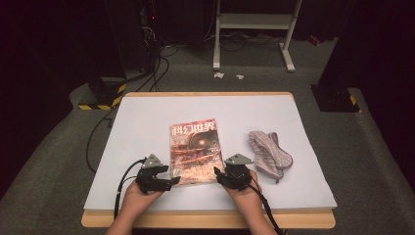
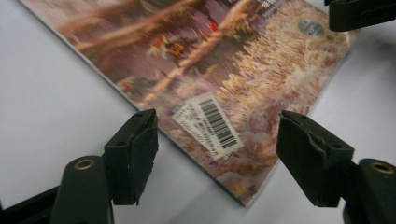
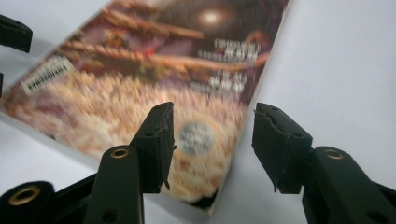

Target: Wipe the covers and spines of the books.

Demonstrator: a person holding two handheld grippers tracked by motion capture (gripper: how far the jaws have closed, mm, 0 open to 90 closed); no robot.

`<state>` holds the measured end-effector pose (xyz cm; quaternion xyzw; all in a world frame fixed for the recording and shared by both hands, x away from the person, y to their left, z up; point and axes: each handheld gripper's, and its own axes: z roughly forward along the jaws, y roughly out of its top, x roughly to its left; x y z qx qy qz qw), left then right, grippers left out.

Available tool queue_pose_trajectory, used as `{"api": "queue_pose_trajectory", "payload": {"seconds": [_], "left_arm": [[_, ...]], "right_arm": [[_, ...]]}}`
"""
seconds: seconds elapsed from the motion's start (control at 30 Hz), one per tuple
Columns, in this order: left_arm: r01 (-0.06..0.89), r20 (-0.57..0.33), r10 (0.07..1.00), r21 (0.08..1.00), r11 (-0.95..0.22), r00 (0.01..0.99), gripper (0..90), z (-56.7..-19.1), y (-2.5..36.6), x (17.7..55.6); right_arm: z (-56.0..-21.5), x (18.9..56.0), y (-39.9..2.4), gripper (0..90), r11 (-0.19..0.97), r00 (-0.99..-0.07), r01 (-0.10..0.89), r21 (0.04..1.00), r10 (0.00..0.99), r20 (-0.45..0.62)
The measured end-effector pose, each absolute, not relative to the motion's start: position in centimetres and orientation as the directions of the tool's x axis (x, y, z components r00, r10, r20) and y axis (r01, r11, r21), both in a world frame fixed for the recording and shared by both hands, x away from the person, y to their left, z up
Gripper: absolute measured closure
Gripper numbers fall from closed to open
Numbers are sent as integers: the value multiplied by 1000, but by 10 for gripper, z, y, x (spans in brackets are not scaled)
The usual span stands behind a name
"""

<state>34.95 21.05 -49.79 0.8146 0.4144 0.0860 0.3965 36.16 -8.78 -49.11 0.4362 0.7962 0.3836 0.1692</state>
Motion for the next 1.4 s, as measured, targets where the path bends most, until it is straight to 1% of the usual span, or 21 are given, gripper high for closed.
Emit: {"api": "queue_pose_trajectory", "payload": {"seconds": [0.03, 0.07, 0.13, 0.27, 0.4, 0.43, 0.47, 0.5, 0.53, 0.57, 0.6, 0.67, 0.7, 0.73, 0.87, 0.97, 1.03, 1.1, 1.23, 1.4], "left_arm": [[617, -198, 738, 704, -351, 645, 293, -501, 209, 351], [611, -189, 737, 708, -356, 648, 273, -501, 207, 350], [610, -182, 740, 706, -360, 648, 283, -500, 207, 350], [606, -177, 745, 712, -355, 643, 301, -500, 205, 352], [582, -131, 757, 727, -365, 640, 315, -497, 199, 354], [559, -138, 732, 742, -370, 667, 317, -497, 197, 355], [564, -212, 689, 755, -334, 693, 459, -499, 196, 357], [581, -284, 647, 755, -305, 708, 444, -503, 188, 361], [557, -237, 658, 761, -332, 715, 449, -502, 182, 359], [535, -171, 674, 756, -378, 718, 456, -500, 174, 357], [517, -120, 675, 743, -426, 728, 438, -496, 166, 356], [493, -55, 692, 741, -455, 720, 372, -492, 164, 353], [495, -40, 712, 745, -447, 701, 363, -491, 168, 352], [509, -44, 737, 751, -421, 674, 356, -491, 174, 353], [585, -111, 811, 749, -312, 574, 332, -492, 203, 360], [617, -154, 810, 731, -293, 566, 318, -495, 208, 363], [628, -173, 792, 714, -308, 585, 329, -500, 203, 364], [612, -128, 804, 720, -327, 580, 347, -501, 199, 362], [612, -134, 806, 724, -318, 577, 370, -502, 198, 366], [607, -116, 809, 724, -328, 576, 364, -502, 191, 372]], "right_arm": [[-494, 362, -89, 491, 329, -565, 576, 748, 822, 74], [-496, 362, -88, 491, 342, -573, 581, 739, 816, 73], [-498, 361, -88, 499, 368, -595, 578, 729, 801, 67], [-500, 360, -88, 516, 358, -592, 588, 725, 801, 84], [-502, 361, -91, 517, 327, -581, 610, 722, 805, 125], [-502, 360, -92, 519, 328, -582, 608, 723, 803, 125], [-502, 359, -93, 526, 326, -582, 611, 722, 803, 130], [-502, 358, -93, 531, 328, -584, 611, 721, 801, 131], [-502, 357, -93, 536, 332, -587, 609, 720, 799, 128], [-502, 356, -94, 539, 336, -589, 607, 721, 799, 123], [-501, 354, -94, 541, 344, -593, 603, 720, 796, 117], [-501, 352, -95, 540, 349, -601, 601, 719, 791, 118], [-501, 352, -96, 539, 344, -600, 604, 719, 790, 125], [-501, 352, -97, 534, 340, -600, 605, 720, 789, 131], [-502, 352, -98, 530, 332, -597, 605, 724, 791, 136], [-503, 352, -97, 531, 328, -593, 607, 724, 793, 139], [-503, 352, -97, 533, 326, -591, 608, 724, 794, 139], [-503, 351, -97, 534, 327, -592, 606, 725, 794, 137], [-503, 351, -96, 534, 326, -589, 606, 725, 797, 134], [-502, 349, -98, 528, 329, -582, 607, 724, 804, 123]]}}
